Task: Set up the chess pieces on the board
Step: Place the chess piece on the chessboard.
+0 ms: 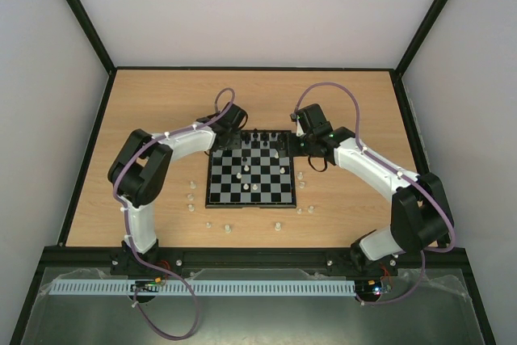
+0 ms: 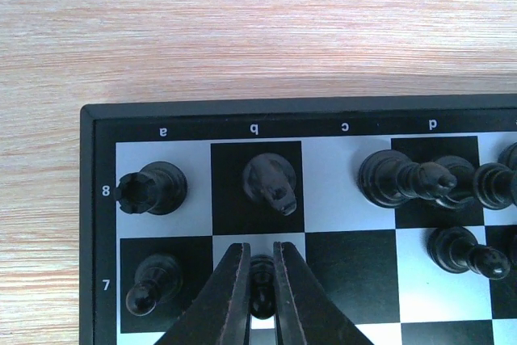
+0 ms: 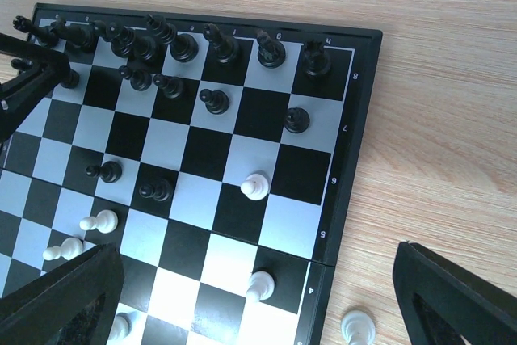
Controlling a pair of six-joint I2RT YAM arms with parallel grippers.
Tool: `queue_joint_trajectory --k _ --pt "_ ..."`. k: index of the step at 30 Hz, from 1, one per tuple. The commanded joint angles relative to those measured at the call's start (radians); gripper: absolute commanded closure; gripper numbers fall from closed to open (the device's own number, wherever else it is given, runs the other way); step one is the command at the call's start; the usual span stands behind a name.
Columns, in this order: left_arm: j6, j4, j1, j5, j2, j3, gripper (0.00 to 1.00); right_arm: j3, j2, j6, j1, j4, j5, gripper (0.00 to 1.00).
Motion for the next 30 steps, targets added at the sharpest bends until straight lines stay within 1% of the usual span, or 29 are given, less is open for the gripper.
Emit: queue_joint_trajectory --k 1,4,9,10,12,17,19,21,23,24,25,26,28,30 --pt "0.009 -0.001 -0.001 0.001 0.021 0.029 0.94 -0.015 0.016 -0.006 0.007 0.003 -0.01 0.08" --pt "0.008 -0.005 -0.001 0.003 0.016 0.026 0.9 -0.014 0.017 -0.006 0.008 0.002 -0.013 0.08" --pt "0.008 -0.007 -0.002 0.0 0.002 0.021 0.85 -0.015 0.019 -0.006 0.009 0.002 -0.013 0.08" --pt "0.007 -0.007 -0.004 -0.001 -0.003 0.021 0.82 -0.016 0.018 -0.006 0.011 0.001 -0.012 0.08" --pt "0.004 -0.009 -0.008 -0.003 -0.022 0.016 0.71 -0.015 0.016 -0.006 0.013 0.003 -0.014 0.07" --pt "-0.004 -0.04 -0.037 -0.035 -0.114 0.003 0.62 -0.013 0.019 -0.011 0.033 0.006 -0.012 0.09" --pt "-0.011 -0.05 -0.052 -0.053 -0.171 -0.017 0.54 -0.008 0.022 -0.017 0.051 0.009 -0.012 0.11" --pt "-0.019 -0.053 -0.063 -0.061 -0.236 -0.049 0.49 0.003 0.032 -0.023 0.072 0.006 -0.004 0.13" --pt "-0.026 -0.058 -0.072 -0.065 -0.305 -0.084 0.41 0.016 0.049 -0.029 0.097 0.002 0.0 0.15" --pt "-0.029 -0.059 -0.075 -0.067 -0.344 -0.114 0.37 0.024 0.057 -0.032 0.108 -0.001 -0.001 0.17" --pt "-0.034 -0.054 -0.08 -0.067 -0.382 -0.141 0.32 0.032 0.067 -0.034 0.12 -0.004 -0.001 0.2" --pt "-0.037 -0.05 -0.085 -0.065 -0.424 -0.167 0.24 0.043 0.078 -0.036 0.131 -0.008 0.001 0.21" --pt "-0.044 -0.04 -0.096 -0.062 -0.5 -0.216 0.15 0.062 0.103 -0.039 0.148 -0.019 0.009 0.25" --pt "-0.05 -0.038 -0.101 -0.057 -0.568 -0.258 0.02 0.081 0.127 -0.039 0.158 -0.026 0.014 0.28"
